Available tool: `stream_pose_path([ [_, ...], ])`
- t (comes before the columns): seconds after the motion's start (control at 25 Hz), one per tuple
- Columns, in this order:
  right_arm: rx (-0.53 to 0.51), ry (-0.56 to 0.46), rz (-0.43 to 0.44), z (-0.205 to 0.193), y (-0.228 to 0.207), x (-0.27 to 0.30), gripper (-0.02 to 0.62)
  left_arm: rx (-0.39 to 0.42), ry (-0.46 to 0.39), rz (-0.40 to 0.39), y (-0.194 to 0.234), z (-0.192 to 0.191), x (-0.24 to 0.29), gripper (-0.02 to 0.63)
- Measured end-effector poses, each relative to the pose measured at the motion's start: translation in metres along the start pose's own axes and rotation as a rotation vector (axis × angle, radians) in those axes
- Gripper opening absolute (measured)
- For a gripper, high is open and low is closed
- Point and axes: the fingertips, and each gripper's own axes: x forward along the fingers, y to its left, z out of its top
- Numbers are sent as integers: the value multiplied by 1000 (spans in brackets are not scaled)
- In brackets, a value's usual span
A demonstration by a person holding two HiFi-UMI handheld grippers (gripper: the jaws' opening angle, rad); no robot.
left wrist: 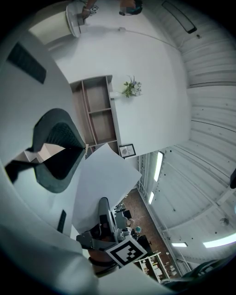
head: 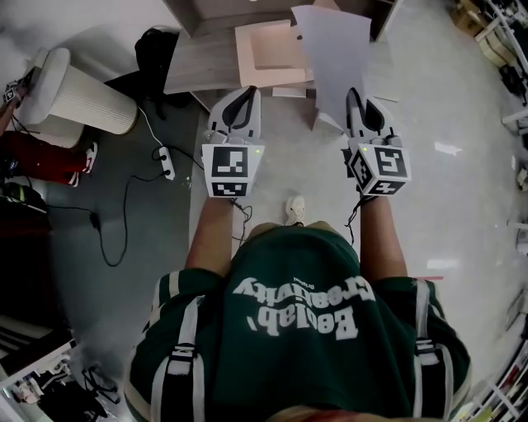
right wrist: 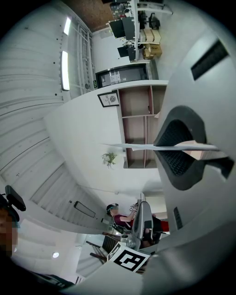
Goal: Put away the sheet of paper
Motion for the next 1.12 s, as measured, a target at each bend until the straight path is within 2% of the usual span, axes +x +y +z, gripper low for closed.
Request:
stream_pose_path([
  [0.44,34,14,-16,-25,-9,-5,32,14,19,-58,-23,-16,20,15],
  [0.88,34,12,-85,-30,19,-71,32,16,-6,-85,-38,-28,-46,16],
  [1.12,34,7,-68,-27,25,-54,32,1,-6,-65,-22,-30,-45,15],
])
